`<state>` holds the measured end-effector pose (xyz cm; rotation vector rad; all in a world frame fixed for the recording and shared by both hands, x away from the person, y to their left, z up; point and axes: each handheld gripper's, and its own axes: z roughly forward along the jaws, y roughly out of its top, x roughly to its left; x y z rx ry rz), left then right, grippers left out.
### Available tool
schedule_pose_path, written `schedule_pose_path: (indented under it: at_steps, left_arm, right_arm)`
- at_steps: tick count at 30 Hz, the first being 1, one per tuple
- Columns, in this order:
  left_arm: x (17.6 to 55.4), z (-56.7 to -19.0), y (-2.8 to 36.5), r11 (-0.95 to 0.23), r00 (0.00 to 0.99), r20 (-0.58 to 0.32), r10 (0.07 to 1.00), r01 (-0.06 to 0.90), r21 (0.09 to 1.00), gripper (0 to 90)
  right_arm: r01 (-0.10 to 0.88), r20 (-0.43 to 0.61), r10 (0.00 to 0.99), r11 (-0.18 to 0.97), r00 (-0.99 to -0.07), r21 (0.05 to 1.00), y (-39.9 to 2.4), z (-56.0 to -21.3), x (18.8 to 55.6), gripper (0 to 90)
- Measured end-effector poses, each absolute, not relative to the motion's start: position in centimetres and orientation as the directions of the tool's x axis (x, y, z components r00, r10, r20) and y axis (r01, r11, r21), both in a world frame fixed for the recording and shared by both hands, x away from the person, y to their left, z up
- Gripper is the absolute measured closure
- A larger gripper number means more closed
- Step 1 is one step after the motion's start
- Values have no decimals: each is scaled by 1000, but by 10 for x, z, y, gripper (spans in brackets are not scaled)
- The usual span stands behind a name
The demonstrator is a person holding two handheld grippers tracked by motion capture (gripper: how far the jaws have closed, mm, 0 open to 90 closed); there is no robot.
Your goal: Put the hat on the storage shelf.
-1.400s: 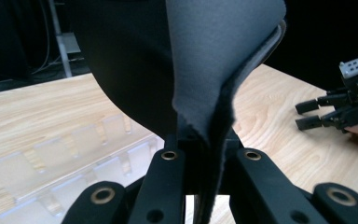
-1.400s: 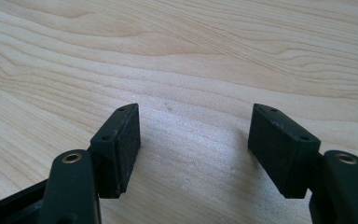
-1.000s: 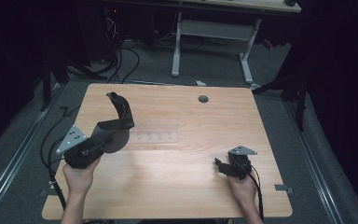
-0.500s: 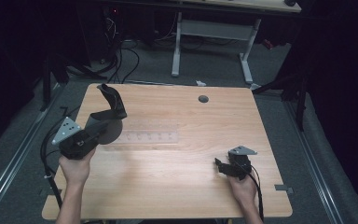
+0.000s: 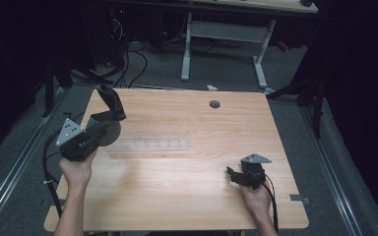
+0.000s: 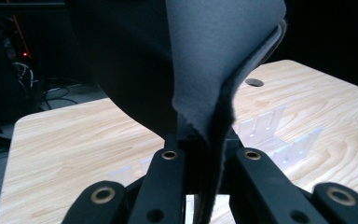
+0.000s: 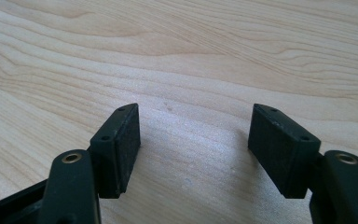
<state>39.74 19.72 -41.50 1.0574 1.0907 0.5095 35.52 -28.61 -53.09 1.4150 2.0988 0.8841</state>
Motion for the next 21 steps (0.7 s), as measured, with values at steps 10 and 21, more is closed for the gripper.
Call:
schedule_pose_path:
  at_steps: [10,21]
  left_arm:
    - [412,-430,202,422,372,-441,817,137,896,860]
    - [419,-442,199,396,340,-417,843,132,909,860]
  right_arm:
    - [636,-18,930,266,-368,724,-286,-531,355,345]
    - [636,-19,929,267,-368,724,-286,-531,355,344]
